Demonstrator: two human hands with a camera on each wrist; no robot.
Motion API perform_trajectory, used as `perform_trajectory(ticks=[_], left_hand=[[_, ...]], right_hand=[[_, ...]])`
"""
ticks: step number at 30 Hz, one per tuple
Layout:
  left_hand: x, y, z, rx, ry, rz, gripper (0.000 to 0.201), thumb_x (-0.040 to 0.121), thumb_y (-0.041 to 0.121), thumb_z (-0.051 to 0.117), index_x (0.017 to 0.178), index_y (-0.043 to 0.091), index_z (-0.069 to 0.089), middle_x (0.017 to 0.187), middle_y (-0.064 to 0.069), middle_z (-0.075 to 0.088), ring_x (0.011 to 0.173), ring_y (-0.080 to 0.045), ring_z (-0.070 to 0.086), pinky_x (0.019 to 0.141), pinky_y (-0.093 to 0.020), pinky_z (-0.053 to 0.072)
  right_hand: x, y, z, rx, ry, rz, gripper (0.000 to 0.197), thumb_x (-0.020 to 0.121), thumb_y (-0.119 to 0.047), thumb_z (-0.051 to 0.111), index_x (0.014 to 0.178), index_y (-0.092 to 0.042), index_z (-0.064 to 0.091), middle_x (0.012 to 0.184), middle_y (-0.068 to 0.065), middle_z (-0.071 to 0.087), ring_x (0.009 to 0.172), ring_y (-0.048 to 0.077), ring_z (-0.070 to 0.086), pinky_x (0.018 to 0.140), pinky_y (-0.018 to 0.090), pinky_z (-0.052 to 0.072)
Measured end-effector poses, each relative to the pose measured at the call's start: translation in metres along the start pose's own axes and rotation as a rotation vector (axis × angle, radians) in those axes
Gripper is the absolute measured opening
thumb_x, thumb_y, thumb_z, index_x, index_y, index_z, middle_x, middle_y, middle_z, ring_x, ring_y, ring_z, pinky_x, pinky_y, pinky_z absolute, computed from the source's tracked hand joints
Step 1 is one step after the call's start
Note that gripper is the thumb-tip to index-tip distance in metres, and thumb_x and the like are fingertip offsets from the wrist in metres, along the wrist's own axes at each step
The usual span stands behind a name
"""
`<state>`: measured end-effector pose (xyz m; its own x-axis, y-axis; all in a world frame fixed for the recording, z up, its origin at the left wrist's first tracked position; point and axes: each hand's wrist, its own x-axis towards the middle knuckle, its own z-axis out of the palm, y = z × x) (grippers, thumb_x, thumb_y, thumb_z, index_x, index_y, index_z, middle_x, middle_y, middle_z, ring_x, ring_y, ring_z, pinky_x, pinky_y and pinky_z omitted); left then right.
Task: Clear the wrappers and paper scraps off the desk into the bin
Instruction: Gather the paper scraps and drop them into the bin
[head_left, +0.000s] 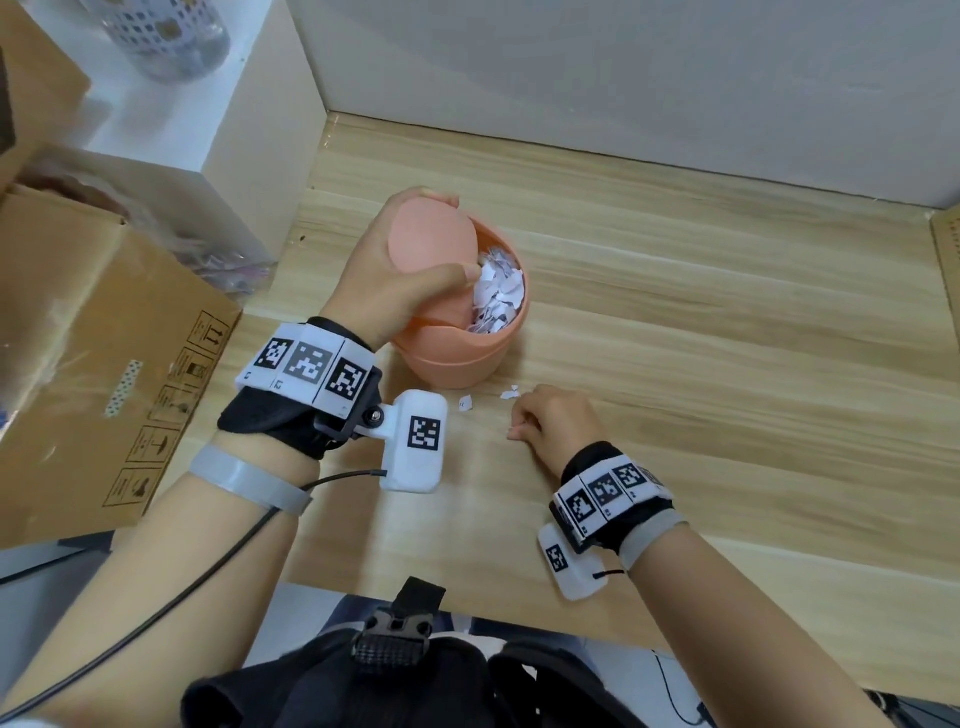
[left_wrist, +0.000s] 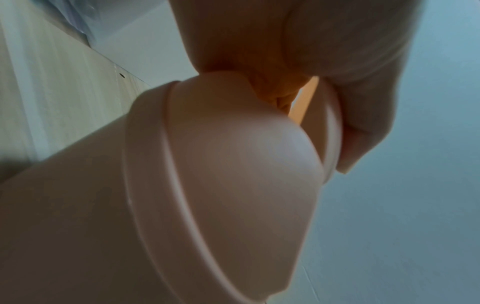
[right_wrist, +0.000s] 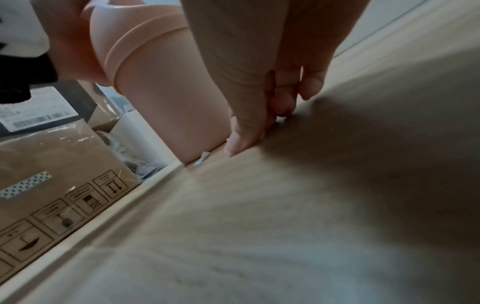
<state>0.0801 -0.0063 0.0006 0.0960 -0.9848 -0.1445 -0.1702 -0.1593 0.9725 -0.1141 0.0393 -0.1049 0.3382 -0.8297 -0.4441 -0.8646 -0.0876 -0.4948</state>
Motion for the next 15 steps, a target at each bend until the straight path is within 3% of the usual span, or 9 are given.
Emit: perform_trajectory(ticks=[5, 8, 11, 15], left_hand=[[0.001, 0.000, 0.000, -0.021, -0.006, -0.001, 0.079, 0.052, 0.026, 0.075, 0.125, 0.011, 0.048, 0.120, 0.010, 0.058, 0.108, -0.006, 0.055, 0.096, -0.024, 0.044], [0.001, -0.001, 0.000, -0.036, -0.010, 0.002, 0.082, 0.048, 0.036, 0.072, 0.124, 0.013, 0.048, 0.121, 0.009, 0.058, 0.112, -0.009, 0.055, 0.096, -0.024, 0.045], [0.001, -0.002, 0.001, -0.037, -0.014, 0.002, 0.079, 0.048, 0.037, 0.071, 0.121, 0.016, 0.049, 0.120, 0.009, 0.058, 0.113, -0.010, 0.054, 0.096, -0.023, 0.044], [0.002, -0.002, -0.001, -0.028, -0.027, 0.007, 0.070, 0.049, 0.037, 0.071, 0.114, 0.025, 0.049, 0.121, 0.009, 0.058, 0.116, -0.013, 0.054, 0.098, -0.027, 0.044]], right_hand=[[0.009, -0.004, -0.006, 0.163, 0.097, 0.098, 0.015, 0.076, -0.018, 0.069, 0.068, -0.016, 0.057, 0.080, 0.000, 0.052, 0.077, 0.020, 0.051, 0.070, 0.027, 0.036], [0.019, -0.009, -0.010, 0.243, 0.147, 0.156, 0.012, 0.074, -0.016, 0.070, 0.071, -0.014, 0.059, 0.074, 0.002, 0.059, 0.074, 0.020, 0.054, 0.067, 0.028, 0.039], [0.024, -0.010, -0.007, 0.199, 0.152, 0.180, 0.016, 0.076, -0.017, 0.069, 0.088, -0.011, 0.062, 0.086, 0.008, 0.067, 0.084, 0.026, 0.058, 0.072, 0.028, 0.041], [0.026, -0.011, -0.002, 0.050, 0.146, 0.135, 0.015, 0.082, -0.022, 0.064, 0.087, -0.008, 0.063, 0.096, 0.012, 0.062, 0.090, 0.032, 0.056, 0.074, 0.032, 0.040]])
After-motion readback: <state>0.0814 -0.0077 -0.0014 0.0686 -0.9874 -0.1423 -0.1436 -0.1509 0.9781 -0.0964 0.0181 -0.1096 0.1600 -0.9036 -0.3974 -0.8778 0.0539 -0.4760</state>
